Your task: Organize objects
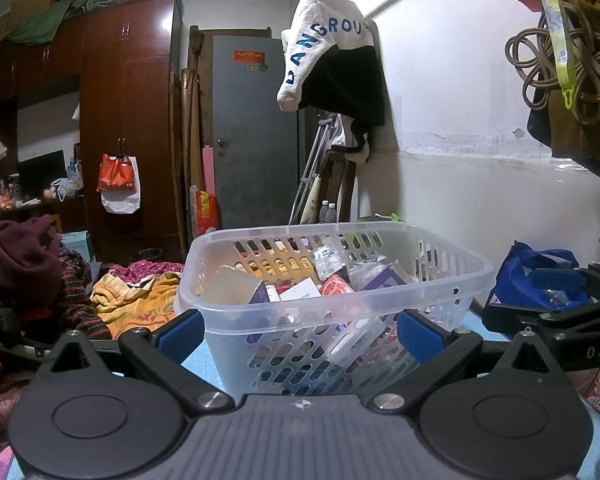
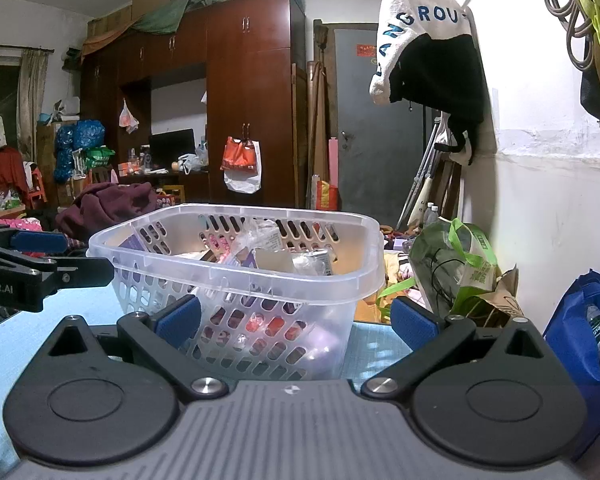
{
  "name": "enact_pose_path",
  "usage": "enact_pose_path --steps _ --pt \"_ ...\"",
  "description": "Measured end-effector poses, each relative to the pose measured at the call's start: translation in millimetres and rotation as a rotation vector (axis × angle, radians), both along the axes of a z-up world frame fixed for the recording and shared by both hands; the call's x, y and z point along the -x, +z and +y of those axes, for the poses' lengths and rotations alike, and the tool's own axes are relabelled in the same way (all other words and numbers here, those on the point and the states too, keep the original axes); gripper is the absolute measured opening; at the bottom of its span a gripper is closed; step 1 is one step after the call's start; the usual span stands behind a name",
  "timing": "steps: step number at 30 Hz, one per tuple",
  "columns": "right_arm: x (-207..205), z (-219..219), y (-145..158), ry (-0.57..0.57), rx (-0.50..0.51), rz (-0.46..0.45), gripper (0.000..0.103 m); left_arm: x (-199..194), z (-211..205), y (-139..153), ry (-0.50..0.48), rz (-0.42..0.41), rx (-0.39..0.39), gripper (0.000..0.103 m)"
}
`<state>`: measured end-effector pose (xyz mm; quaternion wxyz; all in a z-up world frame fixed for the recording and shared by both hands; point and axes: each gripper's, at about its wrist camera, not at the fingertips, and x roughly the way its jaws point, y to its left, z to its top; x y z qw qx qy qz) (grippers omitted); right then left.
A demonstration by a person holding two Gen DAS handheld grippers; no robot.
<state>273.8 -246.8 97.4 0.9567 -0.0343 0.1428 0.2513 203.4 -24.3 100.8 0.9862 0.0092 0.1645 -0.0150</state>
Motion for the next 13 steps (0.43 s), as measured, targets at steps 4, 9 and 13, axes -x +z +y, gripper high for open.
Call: enact_pose_path --steps 4,9,13 --pt "-1.2 -0.8 -0.7 0.000 -0.001 0.004 0.103 -0.3 -0.8 -0.2 0.001 0.000 -0.002 0.103" --pt "-1.7 -1.9 -1.3 -0.001 0.006 0.004 0.103 -1.6 -4.3 0.8 -0.007 -0.003 -0.011 0.103" --pt "-2.9 -4.5 -3.1 0.000 0.001 0.010 0.103 -0.7 -8.1 1.8 -0.009 -0.023 -0.014 0.103"
